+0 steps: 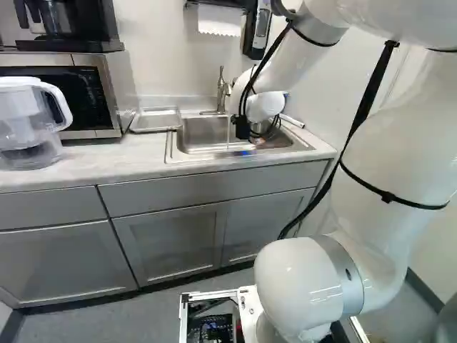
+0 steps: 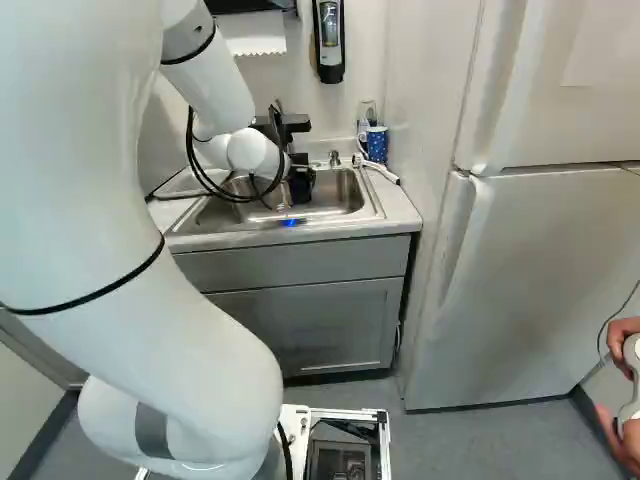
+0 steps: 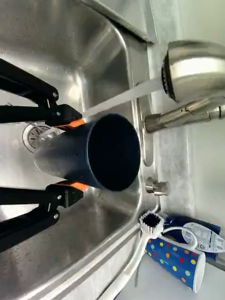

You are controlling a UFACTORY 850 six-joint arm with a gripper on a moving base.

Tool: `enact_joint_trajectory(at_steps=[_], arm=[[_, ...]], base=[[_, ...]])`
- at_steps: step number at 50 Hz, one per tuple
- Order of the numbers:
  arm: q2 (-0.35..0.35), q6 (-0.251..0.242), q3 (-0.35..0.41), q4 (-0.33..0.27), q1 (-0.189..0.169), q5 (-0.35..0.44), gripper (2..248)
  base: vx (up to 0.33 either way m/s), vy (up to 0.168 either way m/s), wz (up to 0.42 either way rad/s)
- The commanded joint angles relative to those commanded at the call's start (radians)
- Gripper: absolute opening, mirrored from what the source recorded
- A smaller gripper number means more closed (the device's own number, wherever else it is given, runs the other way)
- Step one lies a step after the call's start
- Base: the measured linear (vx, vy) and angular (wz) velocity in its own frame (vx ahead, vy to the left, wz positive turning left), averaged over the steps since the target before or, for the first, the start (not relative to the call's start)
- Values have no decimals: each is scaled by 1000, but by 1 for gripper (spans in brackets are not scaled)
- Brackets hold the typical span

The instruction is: Rinse the cup and place it in the tray

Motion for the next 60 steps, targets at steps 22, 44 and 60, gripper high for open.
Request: enact_joint_trajectory(at_steps=[22,44,60], arm=[[-3,0,-3,-5,51,-32,123],[-12,24,-13,-20,111,-32,123],[-13,32,-13,-26,113,-32,123]], base=[[0,0,0],[0,0,0],[0,0,0]])
